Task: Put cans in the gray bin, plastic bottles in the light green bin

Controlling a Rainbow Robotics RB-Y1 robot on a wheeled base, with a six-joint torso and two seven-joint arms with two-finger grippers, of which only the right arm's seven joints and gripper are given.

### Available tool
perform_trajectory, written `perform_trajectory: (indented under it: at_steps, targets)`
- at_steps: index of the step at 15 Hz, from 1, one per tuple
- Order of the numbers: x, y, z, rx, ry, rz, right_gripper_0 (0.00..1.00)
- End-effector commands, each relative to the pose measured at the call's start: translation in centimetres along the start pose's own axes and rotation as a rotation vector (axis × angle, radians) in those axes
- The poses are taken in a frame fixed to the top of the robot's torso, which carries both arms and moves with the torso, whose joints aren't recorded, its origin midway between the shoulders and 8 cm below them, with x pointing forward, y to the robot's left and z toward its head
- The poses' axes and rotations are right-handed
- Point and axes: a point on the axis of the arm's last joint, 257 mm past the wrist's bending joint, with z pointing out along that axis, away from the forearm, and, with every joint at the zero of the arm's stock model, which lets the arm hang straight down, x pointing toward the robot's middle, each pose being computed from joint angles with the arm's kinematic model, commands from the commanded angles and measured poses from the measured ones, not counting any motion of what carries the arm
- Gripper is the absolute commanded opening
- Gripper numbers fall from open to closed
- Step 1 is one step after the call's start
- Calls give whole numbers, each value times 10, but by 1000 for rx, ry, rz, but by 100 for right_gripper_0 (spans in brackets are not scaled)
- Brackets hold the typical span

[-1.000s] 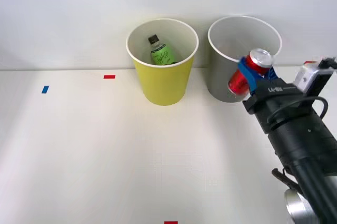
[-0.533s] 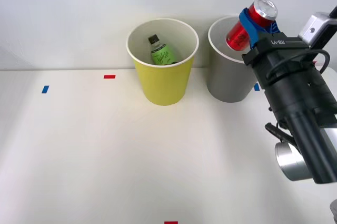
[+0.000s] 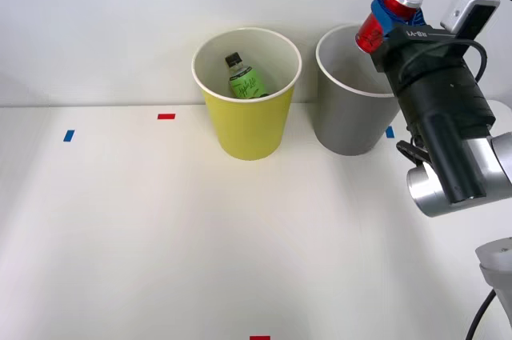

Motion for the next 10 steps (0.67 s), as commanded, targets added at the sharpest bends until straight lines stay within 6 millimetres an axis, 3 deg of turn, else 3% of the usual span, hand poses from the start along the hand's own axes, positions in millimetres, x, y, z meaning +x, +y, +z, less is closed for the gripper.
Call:
perform_trajectory:
  at_steps: [1, 7, 9, 10]
  targets:
    - [13, -18, 17, 33, 21, -55, 0]
    - [26, -30, 28, 55, 43, -114, 0]
    - [25, -28, 28, 53, 41, -153, 8]
    - [27, -26, 28, 46, 43, -165, 54]
